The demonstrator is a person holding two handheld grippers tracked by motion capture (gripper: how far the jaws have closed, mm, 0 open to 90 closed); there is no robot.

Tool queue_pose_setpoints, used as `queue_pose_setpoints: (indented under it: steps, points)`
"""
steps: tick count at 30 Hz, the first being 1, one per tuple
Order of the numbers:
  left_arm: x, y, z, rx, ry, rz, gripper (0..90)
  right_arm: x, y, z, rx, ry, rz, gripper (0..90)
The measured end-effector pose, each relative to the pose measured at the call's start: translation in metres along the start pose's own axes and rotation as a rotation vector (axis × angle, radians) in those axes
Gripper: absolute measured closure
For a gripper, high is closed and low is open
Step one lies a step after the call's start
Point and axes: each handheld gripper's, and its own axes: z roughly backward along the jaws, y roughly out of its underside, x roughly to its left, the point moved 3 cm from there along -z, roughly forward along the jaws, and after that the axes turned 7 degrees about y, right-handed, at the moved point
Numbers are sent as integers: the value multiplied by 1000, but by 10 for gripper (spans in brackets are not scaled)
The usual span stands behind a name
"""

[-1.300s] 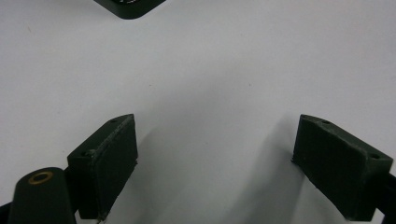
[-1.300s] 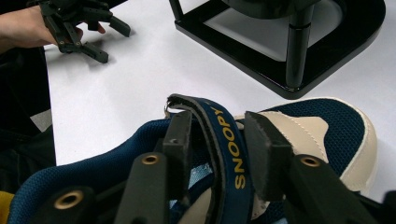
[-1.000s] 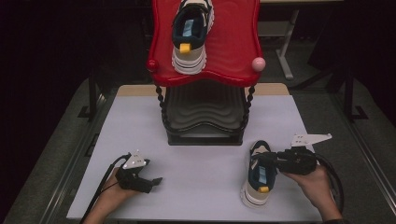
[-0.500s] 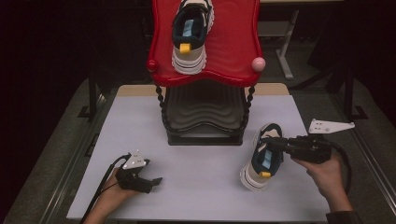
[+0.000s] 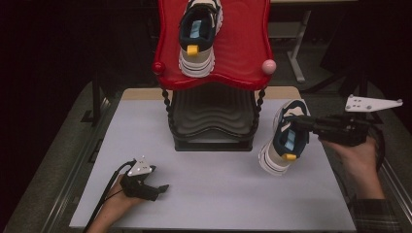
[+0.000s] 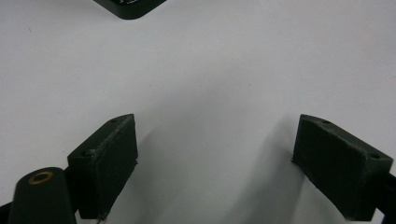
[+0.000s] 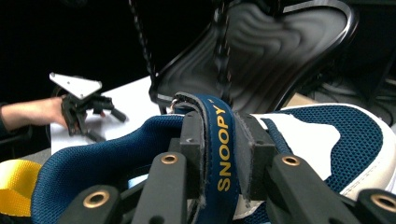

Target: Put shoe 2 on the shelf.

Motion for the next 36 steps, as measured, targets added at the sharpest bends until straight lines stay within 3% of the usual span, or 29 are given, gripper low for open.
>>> queue_pose_setpoints:
  steps: [16, 36]
  points:
    - [0, 0, 0, 0, 0, 0, 130, -13, -77, 22, -119, -9, 48, 740]
    - [0, 0, 0, 5, 0, -4, 130, -5, -190, 48, -247, -38, 123, 742]
